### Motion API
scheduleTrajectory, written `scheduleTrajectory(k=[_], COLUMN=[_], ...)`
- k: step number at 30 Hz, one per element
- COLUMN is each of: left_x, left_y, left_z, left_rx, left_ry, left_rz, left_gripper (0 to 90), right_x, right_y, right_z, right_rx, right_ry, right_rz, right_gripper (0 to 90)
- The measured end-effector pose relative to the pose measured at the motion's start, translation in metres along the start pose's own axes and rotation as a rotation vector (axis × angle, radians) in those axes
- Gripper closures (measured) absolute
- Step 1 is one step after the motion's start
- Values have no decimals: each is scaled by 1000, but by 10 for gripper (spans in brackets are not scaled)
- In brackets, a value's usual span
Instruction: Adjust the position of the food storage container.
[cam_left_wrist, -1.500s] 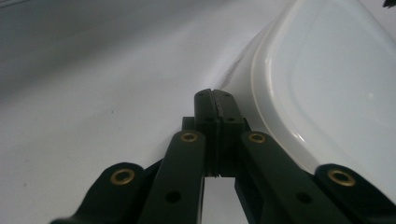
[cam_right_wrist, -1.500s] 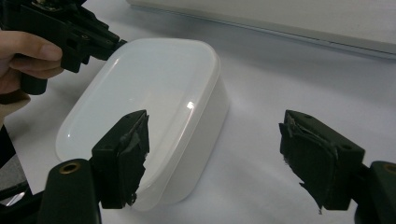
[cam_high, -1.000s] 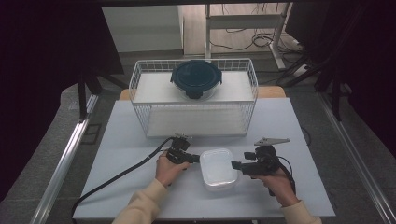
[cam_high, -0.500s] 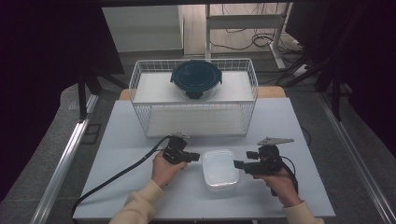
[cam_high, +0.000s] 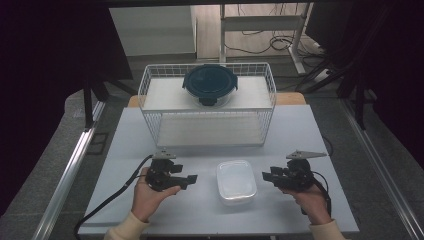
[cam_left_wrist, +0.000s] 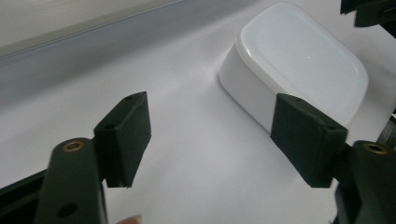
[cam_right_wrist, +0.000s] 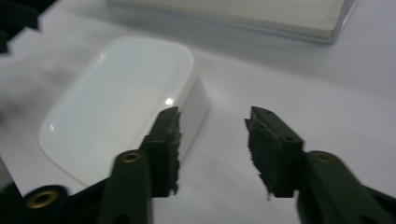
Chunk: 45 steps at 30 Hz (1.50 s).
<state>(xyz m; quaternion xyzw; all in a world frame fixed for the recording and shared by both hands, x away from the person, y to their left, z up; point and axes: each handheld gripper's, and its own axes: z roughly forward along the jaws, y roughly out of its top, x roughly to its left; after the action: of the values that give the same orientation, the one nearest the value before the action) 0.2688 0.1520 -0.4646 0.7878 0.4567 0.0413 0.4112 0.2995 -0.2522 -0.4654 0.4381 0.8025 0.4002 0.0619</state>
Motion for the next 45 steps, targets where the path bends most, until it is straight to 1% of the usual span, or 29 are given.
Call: scheduleTrajectory(k=[2, 3, 6, 8, 12, 14, 18, 20, 22, 26, 27, 29, 30, 35, 40, 45], left_x=[3, 5, 10, 13, 16, 16, 16, 16, 16, 16, 16, 15, 15, 15, 16, 17], left_y=[-5, -7, -13, -15, -15, -15, -15, -15, -16, -16, -16, -16, -16, -17, -17, -17], left_z=[-7, -10, -16, -18, -21, -23, -23, -22, -21, -19, -18, -17, -17, -15, -15, -14], left_rx=[-11, -13, -19, -19, -24, -28, -26, -20, -14, -4, -1, -2, -4, 2, 4, 11], left_ry=[7, 8, 19, 19, 25, 24, 23, 21, 20, 18, 14, -13, -15, -7, 1, 18], left_rz=[-12, -17, -32, -40, -39, -40, -37, -34, -32, -30, -30, -38, -38, -35, -32, -23], left_gripper=[265, 260, 252, 249, 243, 243, 242, 243, 245, 247, 247, 248, 248, 251, 251, 251], right_x=[1, 2, 4, 5, 12, 17, 29, 32, 34, 36, 37, 39, 41, 47, 55, 58], right_y=[-2, -4, -8, -10, -13, -14, -14, -14, -14, -15, -15, -15, -15, -9, -3, 4], right_z=[0, 0, 4, 8, 20, 25, 31, 33, 34, 36, 37, 39, 40, 48, 60, 68], right_rx=[22, 35, 66, 96, 160, 182, 199, 201, 206, 209, 210, 211, 210, 185, 180, 173], right_ry=[-14, -20, -42, -51, -48, -54, -42, -37, -53, -42, -43, -39, -38, -44, -37, -39], right_rz=[-23, -35, -60, -75, -117, -139, -171, -179, -187, -183, -186, -191, -192, -190, -201, -210], right_gripper=[627, 668, 835, 889, 893, 892, 892, 893, 893, 893, 893, 893, 893, 893, 893, 893])
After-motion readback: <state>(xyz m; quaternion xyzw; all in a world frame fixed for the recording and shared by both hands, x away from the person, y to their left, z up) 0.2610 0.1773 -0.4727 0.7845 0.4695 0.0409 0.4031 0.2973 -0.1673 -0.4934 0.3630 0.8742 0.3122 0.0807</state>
